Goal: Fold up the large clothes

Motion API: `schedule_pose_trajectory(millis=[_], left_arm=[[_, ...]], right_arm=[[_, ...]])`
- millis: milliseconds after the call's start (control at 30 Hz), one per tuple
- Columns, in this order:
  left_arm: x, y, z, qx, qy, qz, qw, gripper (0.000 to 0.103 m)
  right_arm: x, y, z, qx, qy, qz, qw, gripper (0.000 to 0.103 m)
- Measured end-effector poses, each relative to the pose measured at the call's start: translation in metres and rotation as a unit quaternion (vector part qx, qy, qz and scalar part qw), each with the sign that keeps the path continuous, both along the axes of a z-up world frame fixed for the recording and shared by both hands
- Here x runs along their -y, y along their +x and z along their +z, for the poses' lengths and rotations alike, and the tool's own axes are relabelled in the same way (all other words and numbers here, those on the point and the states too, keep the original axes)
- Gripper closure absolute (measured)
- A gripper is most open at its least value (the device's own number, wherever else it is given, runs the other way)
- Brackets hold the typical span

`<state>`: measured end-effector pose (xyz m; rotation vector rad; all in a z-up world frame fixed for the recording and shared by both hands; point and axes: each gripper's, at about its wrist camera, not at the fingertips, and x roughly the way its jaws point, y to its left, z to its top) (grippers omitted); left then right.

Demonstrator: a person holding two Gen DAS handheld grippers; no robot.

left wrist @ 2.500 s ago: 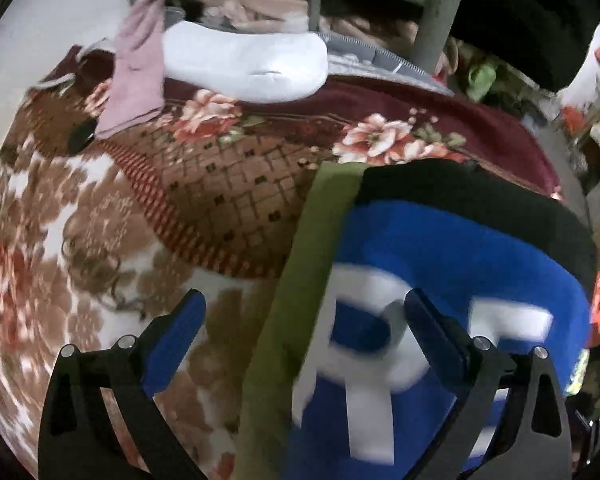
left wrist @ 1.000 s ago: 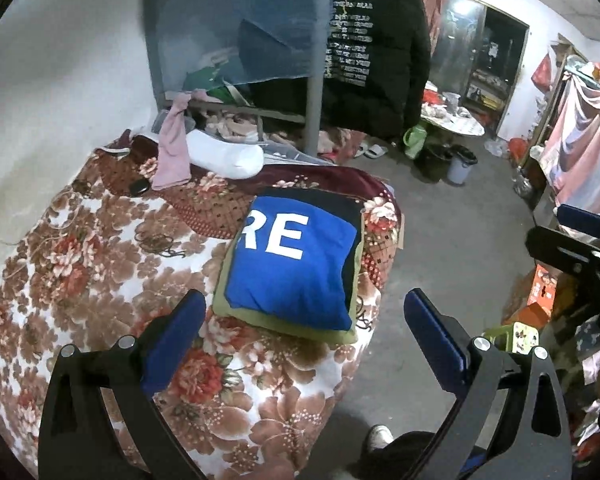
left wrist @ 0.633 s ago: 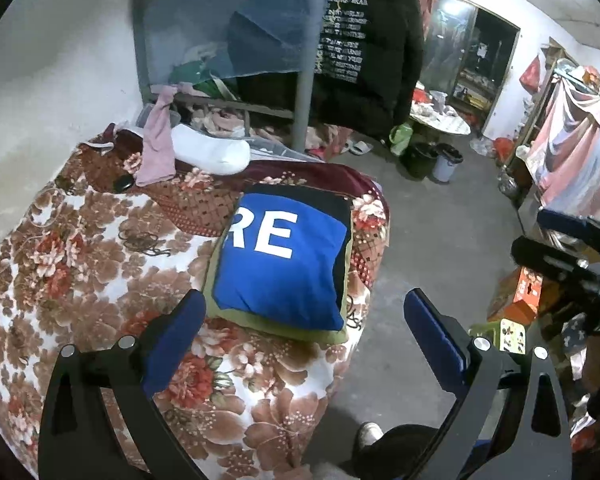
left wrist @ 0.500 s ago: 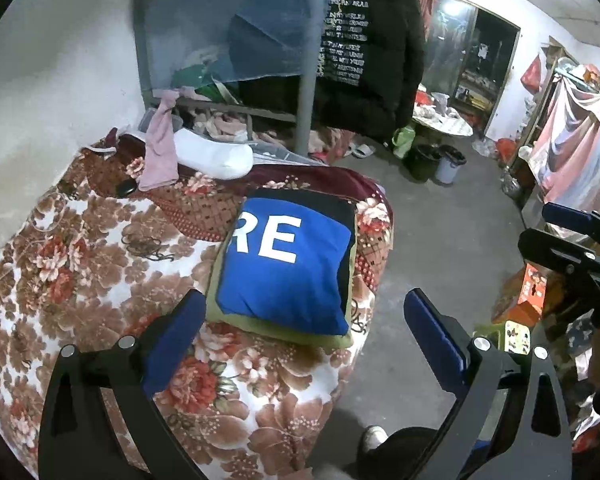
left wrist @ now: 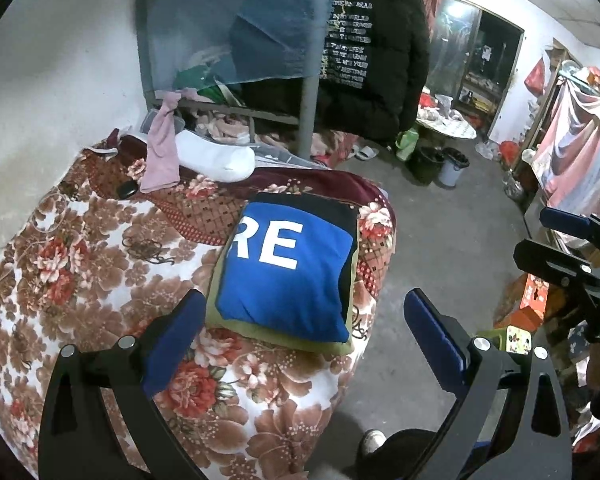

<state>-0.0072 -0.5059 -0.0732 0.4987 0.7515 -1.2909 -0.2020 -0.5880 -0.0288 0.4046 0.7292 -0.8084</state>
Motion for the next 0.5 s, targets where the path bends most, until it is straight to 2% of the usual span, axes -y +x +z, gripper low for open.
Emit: schedule_pose_trajectory(millis=[500], left_arm=[[0.010,0.000,0.000,-0.016,-0.003,-0.010,0.9998,0.006]], right_arm=[[0.003,0.005,0.000,-0.008,0.000,0.004,1.000,0.005]])
